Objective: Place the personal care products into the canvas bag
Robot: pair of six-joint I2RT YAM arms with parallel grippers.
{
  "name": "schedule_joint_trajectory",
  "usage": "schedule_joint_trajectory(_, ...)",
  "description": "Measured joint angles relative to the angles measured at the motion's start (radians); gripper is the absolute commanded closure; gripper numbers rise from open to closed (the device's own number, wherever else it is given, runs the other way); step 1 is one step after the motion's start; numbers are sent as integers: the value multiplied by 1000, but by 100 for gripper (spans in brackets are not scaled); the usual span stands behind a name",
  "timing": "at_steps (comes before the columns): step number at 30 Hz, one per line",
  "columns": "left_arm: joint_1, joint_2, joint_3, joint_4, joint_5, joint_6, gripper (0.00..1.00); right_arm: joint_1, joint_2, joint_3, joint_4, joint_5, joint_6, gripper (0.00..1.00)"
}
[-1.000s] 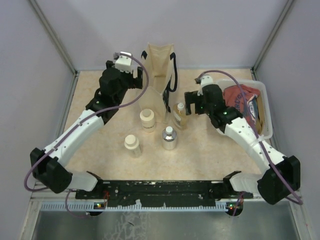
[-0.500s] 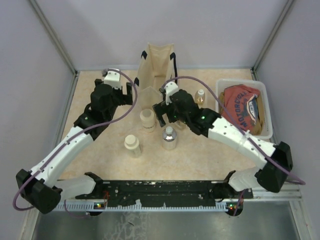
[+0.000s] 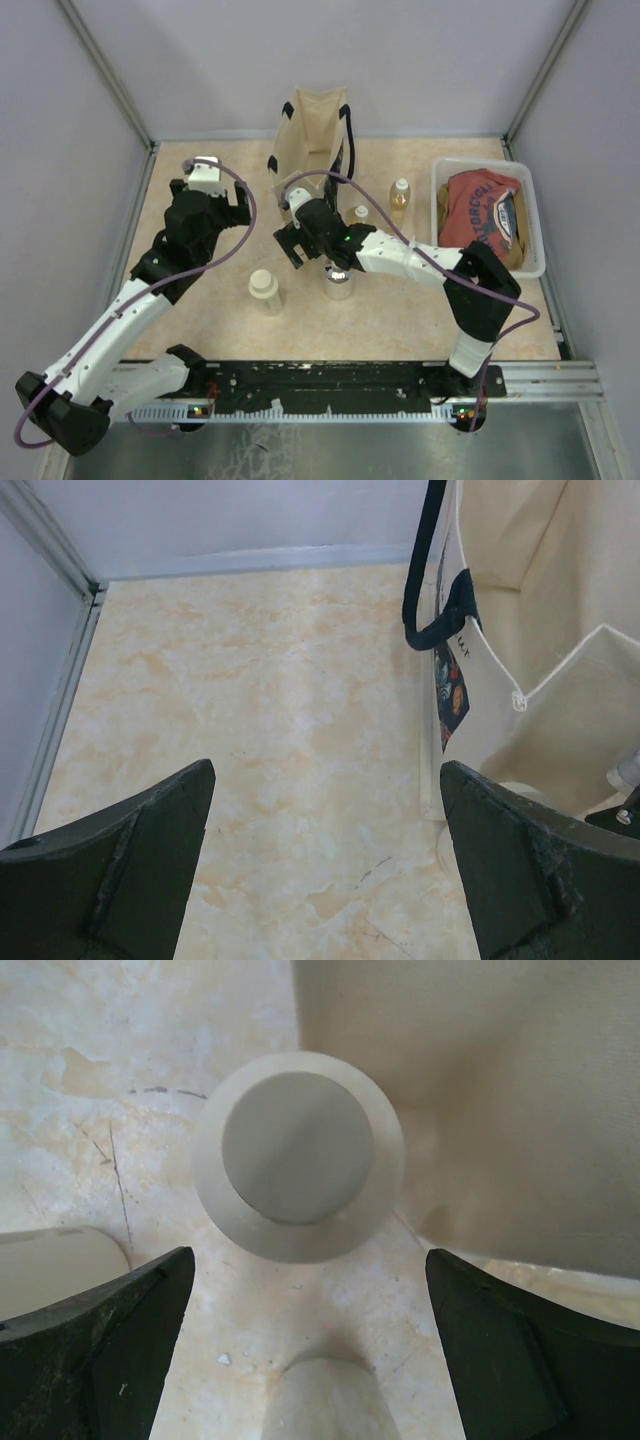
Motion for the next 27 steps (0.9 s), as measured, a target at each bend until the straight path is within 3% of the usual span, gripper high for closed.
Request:
schedule_joint_trajectory(17,0,-7,-35,-14,-37,1,1,12,159,56,174,3,-31,2)
schedule_joint_trajectory(21,0,-5,-39,-8,-39,1,1,13,183,56,191,14,-37,24)
schedule_joint_trajectory(27,0,3,-49,1,-40,1,1,14,190,29,265,21,-40,72)
